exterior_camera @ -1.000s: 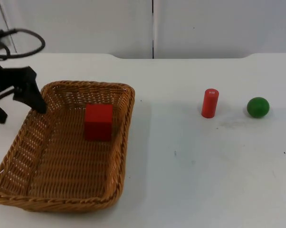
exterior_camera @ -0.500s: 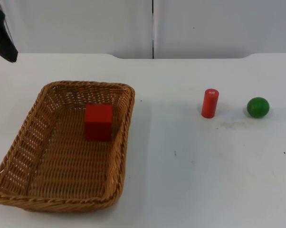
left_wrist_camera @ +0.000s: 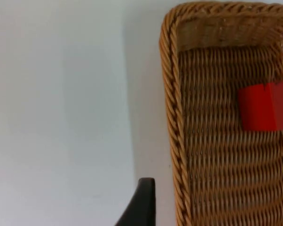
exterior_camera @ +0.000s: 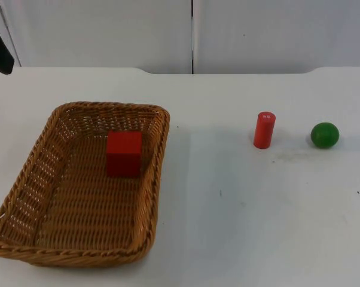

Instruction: Pick up the basket with the left hand and place the object to the left of the red cylinder into the basket with the right hand.

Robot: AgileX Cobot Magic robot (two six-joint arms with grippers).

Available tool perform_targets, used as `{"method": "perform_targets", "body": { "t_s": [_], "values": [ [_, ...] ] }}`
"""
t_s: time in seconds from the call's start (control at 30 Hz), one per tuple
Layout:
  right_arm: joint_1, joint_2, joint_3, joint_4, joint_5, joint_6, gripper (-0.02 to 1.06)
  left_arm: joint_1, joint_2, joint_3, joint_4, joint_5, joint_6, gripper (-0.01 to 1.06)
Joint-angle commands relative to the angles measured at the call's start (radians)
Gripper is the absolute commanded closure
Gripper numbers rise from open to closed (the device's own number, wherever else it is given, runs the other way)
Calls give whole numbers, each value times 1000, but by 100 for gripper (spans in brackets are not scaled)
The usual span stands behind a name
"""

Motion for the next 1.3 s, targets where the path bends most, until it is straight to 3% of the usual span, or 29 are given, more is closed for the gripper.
{"method": "perform_targets", "body": {
  "t_s": [0.0,0.23,0.63,1.1,1.27],
  "values": [
    [-4,-5,3,-2,-15,7,10,2,-19,21,4,-9,-6,22],
    [-4,-5,3,2,-19,30,10,2,-100,99,-10,-65,-6,22],
    [-4,-5,3,2,-17,52,10,-13,-247,99,-38,-43,-6,22],
    [-4,-5,4,2,-16,62,10,-203,-457,99,-4,-45,-32,22],
    [-4,-5,70,2,-57,76,10,-252,-520,99,-2,-43,-32,22]
  ]
}}
